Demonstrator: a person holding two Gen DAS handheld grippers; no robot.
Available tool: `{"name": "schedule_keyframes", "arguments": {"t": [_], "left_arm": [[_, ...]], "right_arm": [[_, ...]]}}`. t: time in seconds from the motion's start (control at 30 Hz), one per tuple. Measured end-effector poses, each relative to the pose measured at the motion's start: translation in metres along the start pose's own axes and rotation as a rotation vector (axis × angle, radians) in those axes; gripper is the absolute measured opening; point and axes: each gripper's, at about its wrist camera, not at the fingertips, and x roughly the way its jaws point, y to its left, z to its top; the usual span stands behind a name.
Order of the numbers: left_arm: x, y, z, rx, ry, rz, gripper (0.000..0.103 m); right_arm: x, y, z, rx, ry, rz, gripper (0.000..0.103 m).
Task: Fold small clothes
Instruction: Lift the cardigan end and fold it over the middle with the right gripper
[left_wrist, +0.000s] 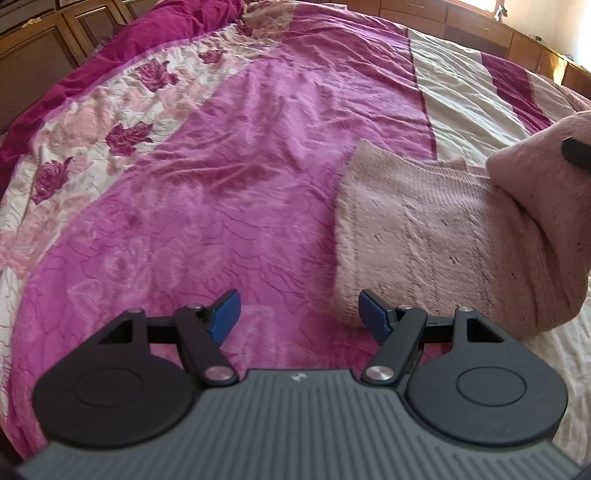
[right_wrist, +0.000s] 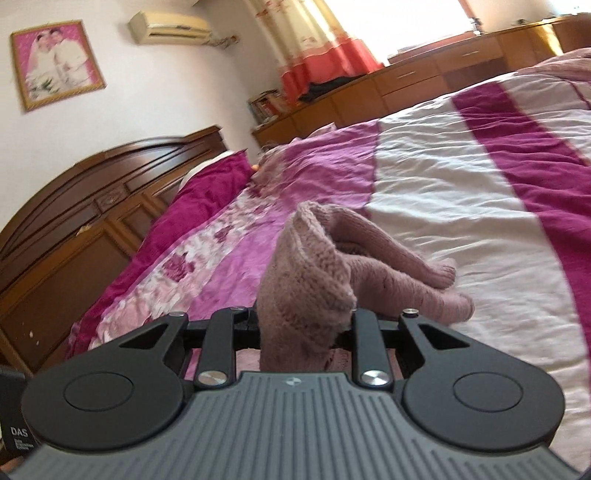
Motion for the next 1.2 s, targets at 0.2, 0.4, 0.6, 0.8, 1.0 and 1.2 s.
{"name": "schedule_keyframes", "arguments": {"t": [0.2,0.4,0.6,0.8,1.0,1.2], "left_arm": [[0.002,0.014,-0.002,-0.008,0.001,0.009,0.072],[0.008,0.029,-0.005,-0.036,0.007,-0.003,0.072],[0.01,0.039,-0.007,-0.049,0.006,-0.005,0.072],[0.008,0.048,-0.007,-0.074,-0.002,-0.003,0.072],[0.004,0.049,-0.002,-0.075,-0.017,-0.006,0.072],[-0.001,0.041,0.005,-0.056,-0.042,-0.027,0.072]], "right_arm": [[0.038,0.036,-0.02,-0.074,0.079,0.006,0.027],[0.079,0.059,-0.05,-0.144,0.189,-0.011,0.027],[0.111,0.072,-0.079,-0.218,0.288,-0.039,0.033],[0.115,0.095,-0.087,-0.308,0.316,-0.017,0.053],[0.097,0.109,-0.091,-0.358,0.295,0.018,0.066],[0.06,0.102,-0.086,-0.303,0.24,0.059,0.071]]}}
